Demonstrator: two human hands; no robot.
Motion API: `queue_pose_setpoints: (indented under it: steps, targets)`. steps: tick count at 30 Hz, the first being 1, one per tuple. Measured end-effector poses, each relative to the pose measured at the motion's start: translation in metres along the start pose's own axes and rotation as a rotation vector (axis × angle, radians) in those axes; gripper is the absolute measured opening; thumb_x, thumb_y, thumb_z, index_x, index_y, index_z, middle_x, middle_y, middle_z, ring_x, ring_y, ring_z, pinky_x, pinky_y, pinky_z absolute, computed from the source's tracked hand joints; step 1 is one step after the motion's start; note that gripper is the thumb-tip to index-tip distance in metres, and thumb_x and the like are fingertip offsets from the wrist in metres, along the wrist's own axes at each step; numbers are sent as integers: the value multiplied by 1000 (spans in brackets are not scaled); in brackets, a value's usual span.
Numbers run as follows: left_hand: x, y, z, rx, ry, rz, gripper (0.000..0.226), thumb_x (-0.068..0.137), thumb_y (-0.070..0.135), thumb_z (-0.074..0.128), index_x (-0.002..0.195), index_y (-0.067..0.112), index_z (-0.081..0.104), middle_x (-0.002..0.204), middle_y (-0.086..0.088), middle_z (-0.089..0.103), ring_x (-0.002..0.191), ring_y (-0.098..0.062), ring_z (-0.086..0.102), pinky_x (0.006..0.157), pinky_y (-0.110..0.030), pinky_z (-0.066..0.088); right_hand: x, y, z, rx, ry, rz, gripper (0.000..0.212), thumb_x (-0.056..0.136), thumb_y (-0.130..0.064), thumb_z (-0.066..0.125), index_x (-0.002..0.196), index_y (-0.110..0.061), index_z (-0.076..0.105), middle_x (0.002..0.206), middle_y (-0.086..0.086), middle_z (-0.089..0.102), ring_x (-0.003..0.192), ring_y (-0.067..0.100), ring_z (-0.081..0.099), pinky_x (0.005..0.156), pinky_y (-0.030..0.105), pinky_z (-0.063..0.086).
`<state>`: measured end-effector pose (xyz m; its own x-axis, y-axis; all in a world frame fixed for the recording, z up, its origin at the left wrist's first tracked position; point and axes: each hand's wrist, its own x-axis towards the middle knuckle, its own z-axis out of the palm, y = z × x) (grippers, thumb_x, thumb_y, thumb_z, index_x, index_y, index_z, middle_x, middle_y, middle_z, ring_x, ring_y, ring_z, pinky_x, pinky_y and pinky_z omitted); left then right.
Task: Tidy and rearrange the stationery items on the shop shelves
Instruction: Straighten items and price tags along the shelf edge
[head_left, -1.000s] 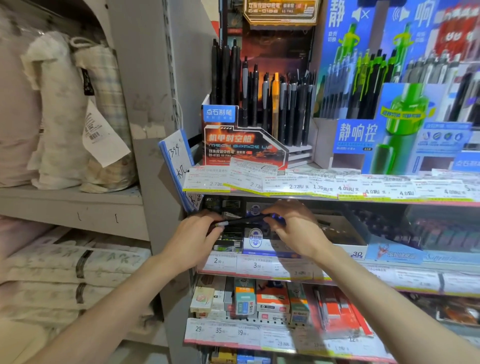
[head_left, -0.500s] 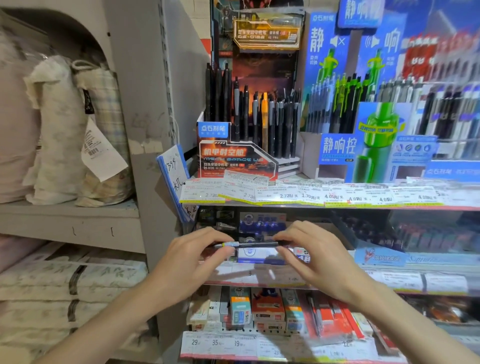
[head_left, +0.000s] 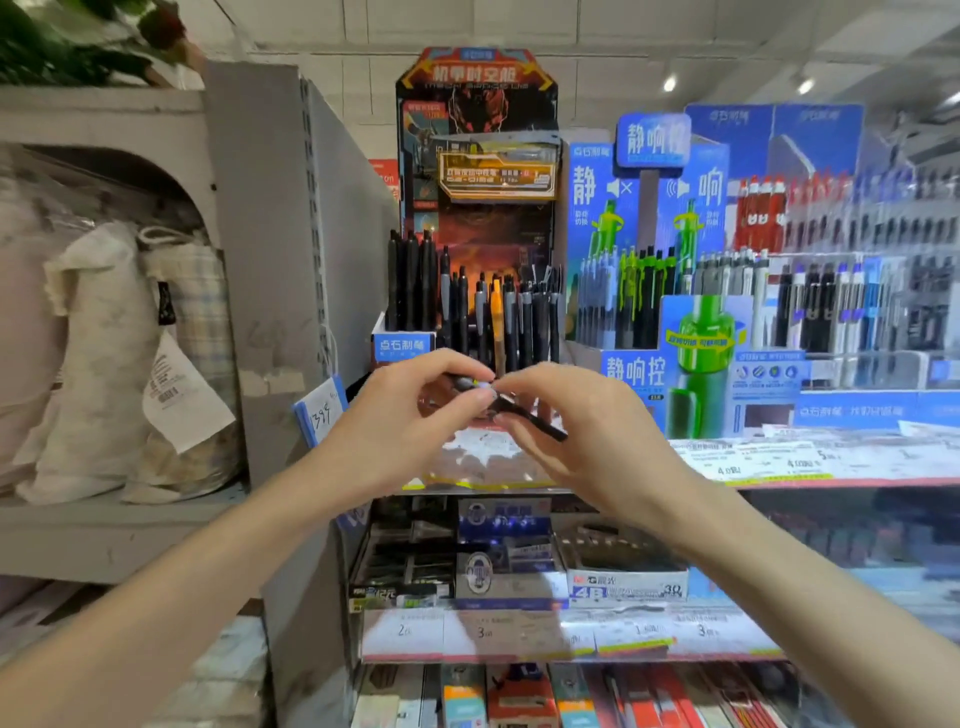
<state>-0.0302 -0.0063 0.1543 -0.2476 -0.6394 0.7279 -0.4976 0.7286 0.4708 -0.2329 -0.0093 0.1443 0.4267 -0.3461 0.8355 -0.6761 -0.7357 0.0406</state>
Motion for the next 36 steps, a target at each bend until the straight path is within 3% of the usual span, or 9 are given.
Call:
queue_pose_setpoints:
  steps: [3, 7, 9, 12, 15, 21, 27, 36]
  targets:
    - [19, 0, -2, 29, 14, 13, 17, 93, 33, 66, 110, 33, 66, 88, 12, 70, 82, -6, 68, 79, -30, 55, 18, 9, 1, -1, -4, 27, 23, 91, -25, 68, 115, -24, 68, 97, -9, 68, 76, 3, 51, 71, 37, 54]
    - [33, -10, 0, 159, 65, 26, 38, 93, 37, 64, 129, 32, 55, 92, 15, 66, 88, -2, 63, 80, -22, 51, 30, 24, 1, -67, -51, 102, 20, 94, -29, 66, 112, -21, 66, 96, -9, 60, 81, 16, 60, 75, 42, 54]
    - [36, -21, 1, 345, 95, 115, 42, 94, 36, 61, 134, 28, 53, 100, 15, 64, 93, -2, 59, 82, -25, 51, 33, 33, 0, -79, -3, 170, 17, 93, -30, 67, 107, -20, 67, 90, -11, 60, 77, 14, 59, 75, 41, 54]
    - [35, -39, 4, 707, 50, 319, 39, 95, 31, 59, 132, 21, 58, 111, 5, 60, 104, -15, 54, 87, -35, 49, 42, 44, 1, -31, 93, 298, 21, 93, -34, 68, 107, -19, 69, 88, -8, 68, 76, 12, 63, 79, 40, 55]
    - [35, -47, 10, 852, -11, 362, 36, 94, 30, 59, 129, 22, 61, 112, 4, 59, 106, -19, 54, 90, -40, 46, 57, 47, 4, 38, 144, 394, 30, 94, -37, 65, 114, -15, 69, 93, -6, 71, 80, 13, 66, 83, 40, 56]
    - [35, -47, 11, 841, -24, 330, 39, 91, 23, 63, 130, 23, 61, 116, 5, 59, 110, -19, 53, 92, -40, 46, 78, 50, 17, 124, 158, 493, 32, 96, -37, 61, 119, -15, 64, 95, -6, 73, 79, 12, 70, 88, 40, 55]
    - [32, -47, 10, 822, -35, 313, 45, 90, 19, 63, 135, 23, 58, 121, 4, 58, 112, -18, 52, 94, -40, 45, 84, 51, 26, 110, 109, 548, 29, 96, -34, 61, 118, -15, 65, 100, -3, 75, 96, 17, 69, 92, 36, 52]
    - [30, -50, 12, 784, -31, 301, 47, 91, 20, 62, 137, 23, 56, 125, 5, 56, 115, -15, 49, 95, -37, 44, 87, 50, 25, 14, 48, 553, 25, 98, -25, 58, 116, -9, 65, 103, 8, 74, 100, 28, 67, 96, 46, 50]
